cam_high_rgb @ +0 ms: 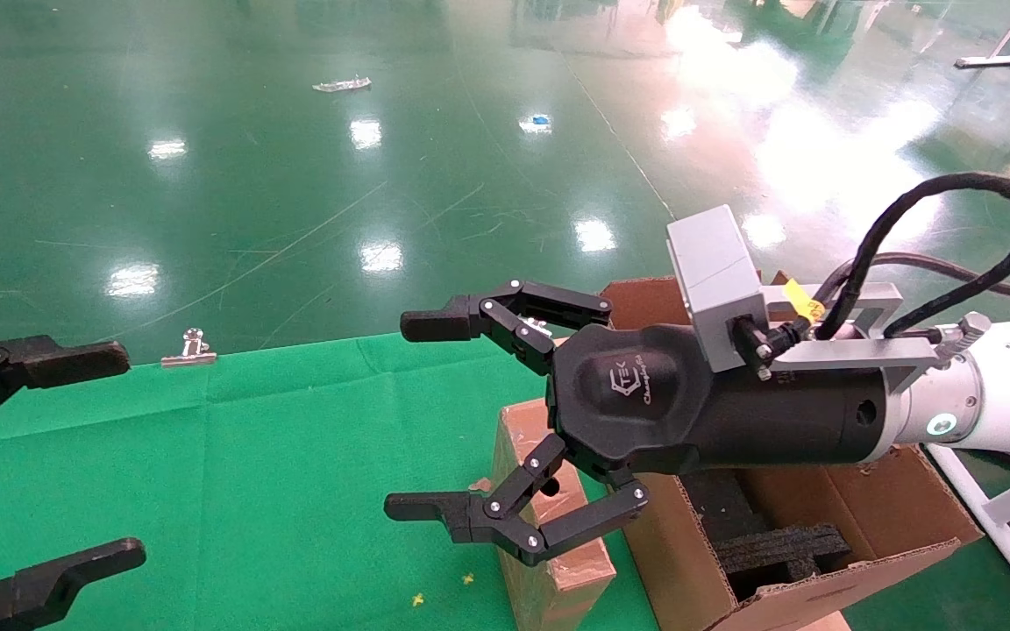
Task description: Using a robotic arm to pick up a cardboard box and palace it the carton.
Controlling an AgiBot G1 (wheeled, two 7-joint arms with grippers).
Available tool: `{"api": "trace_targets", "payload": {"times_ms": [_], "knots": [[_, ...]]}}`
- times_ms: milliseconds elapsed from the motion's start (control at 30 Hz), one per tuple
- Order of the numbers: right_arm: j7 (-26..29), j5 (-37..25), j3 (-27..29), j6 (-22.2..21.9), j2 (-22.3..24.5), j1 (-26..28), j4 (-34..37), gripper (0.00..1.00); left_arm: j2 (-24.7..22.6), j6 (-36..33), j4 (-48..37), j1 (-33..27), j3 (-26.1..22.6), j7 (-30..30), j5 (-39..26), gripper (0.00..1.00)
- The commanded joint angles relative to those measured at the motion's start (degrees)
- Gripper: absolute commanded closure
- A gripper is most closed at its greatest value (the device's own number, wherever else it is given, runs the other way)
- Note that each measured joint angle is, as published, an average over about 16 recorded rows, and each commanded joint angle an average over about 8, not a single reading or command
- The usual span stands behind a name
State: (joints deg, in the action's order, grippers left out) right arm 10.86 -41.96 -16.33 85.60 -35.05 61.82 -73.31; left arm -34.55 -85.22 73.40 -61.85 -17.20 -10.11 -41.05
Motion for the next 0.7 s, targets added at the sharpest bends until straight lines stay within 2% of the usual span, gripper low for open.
{"api": "trace_targets", "payload": {"times_ms": [33, 700], "knots": [[0.0, 0.0, 0.0, 0.0, 0.0, 0.0, 0.0, 0.0, 0.0, 0.0, 0.0, 0.0, 0.0, 0.0, 0.0, 0.0], [0.0, 0.0, 0.0, 0.0, 0.0, 0.0, 0.0, 0.0, 0.0, 0.0, 0.0, 0.0, 0.0, 0.0, 0.0, 0.0]]}}
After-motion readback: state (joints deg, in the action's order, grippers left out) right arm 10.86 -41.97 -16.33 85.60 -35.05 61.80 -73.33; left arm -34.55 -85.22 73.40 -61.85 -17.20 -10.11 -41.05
